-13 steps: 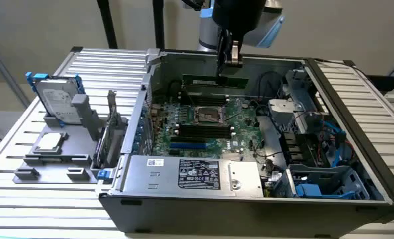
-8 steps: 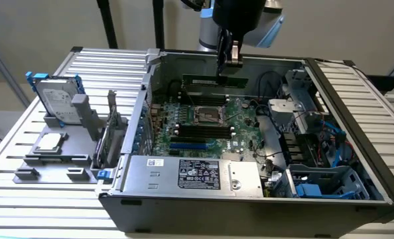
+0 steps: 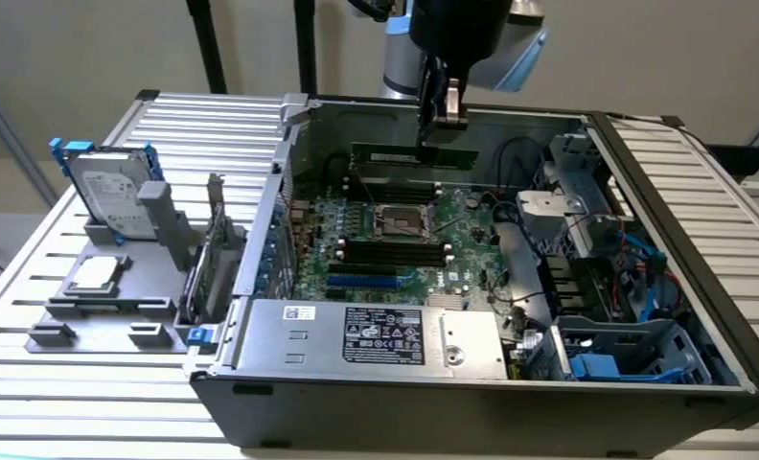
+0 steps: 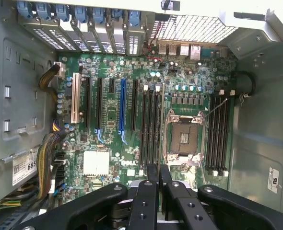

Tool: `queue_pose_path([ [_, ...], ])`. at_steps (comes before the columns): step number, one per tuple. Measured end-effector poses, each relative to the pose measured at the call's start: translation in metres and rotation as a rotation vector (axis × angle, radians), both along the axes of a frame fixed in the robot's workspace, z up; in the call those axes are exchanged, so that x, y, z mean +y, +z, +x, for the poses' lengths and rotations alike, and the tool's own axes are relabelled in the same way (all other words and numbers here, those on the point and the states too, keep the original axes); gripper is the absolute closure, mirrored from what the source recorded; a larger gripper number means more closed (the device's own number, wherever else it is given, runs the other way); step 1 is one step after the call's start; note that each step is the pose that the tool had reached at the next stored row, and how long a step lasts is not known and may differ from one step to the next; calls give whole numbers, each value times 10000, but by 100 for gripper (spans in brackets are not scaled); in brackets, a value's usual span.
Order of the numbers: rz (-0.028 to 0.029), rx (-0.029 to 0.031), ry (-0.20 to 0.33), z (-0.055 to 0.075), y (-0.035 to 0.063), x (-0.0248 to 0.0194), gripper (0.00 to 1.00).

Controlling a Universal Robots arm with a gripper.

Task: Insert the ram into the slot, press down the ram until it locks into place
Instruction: 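Insert the ram into the slot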

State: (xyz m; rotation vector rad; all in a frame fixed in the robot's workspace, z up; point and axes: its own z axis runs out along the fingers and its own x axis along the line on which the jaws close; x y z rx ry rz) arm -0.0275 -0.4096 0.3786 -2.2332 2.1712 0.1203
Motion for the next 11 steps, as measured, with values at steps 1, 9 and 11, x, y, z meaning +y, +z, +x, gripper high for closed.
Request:
queue_pose_path([
  [1, 0, 0, 0, 0, -4, 0, 87],
  [9, -1, -1, 0, -90, -140, 0, 87],
  [11, -1, -1, 0, -114, -177, 0, 87],
])
